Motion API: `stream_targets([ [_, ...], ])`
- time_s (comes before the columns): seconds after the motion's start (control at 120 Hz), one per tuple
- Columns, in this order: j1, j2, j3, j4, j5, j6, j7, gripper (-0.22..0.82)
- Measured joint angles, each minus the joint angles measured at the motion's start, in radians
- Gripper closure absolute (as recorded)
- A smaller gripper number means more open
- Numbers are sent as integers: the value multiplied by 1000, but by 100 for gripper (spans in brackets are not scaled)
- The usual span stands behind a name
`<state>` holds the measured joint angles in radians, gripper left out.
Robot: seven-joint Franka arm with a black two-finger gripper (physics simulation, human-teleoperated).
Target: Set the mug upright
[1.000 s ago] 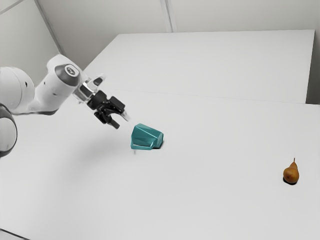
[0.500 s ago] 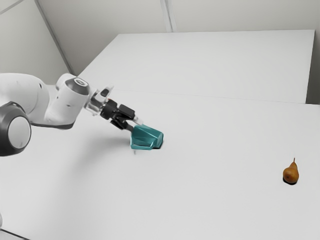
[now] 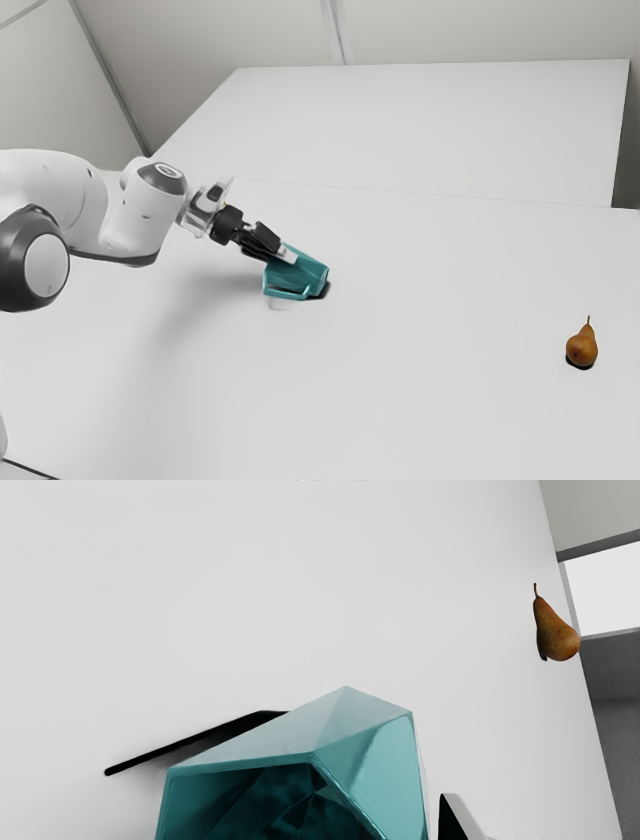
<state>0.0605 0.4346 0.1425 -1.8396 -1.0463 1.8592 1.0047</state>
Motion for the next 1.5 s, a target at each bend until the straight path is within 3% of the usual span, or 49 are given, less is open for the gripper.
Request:
stream_targets([
  [0.242,-9,-44,0,-26,-1,-28,35,75],
  [0.383,-30,-127,4,-28,36,-37,36,76],
  [0.625,-52,-181,0,100,466,-34,-72,78],
  [0.775,-55,-210,-16,107,705,-19,-179,78],
  [1.017,-73,-240,-36,-32,897,125,-315,78],
  [1.283,-100,-228,-50,-101,1006,300,-419,78],
  [1.5,-110,-212,-51,-128,1043,375,-477,78],
])
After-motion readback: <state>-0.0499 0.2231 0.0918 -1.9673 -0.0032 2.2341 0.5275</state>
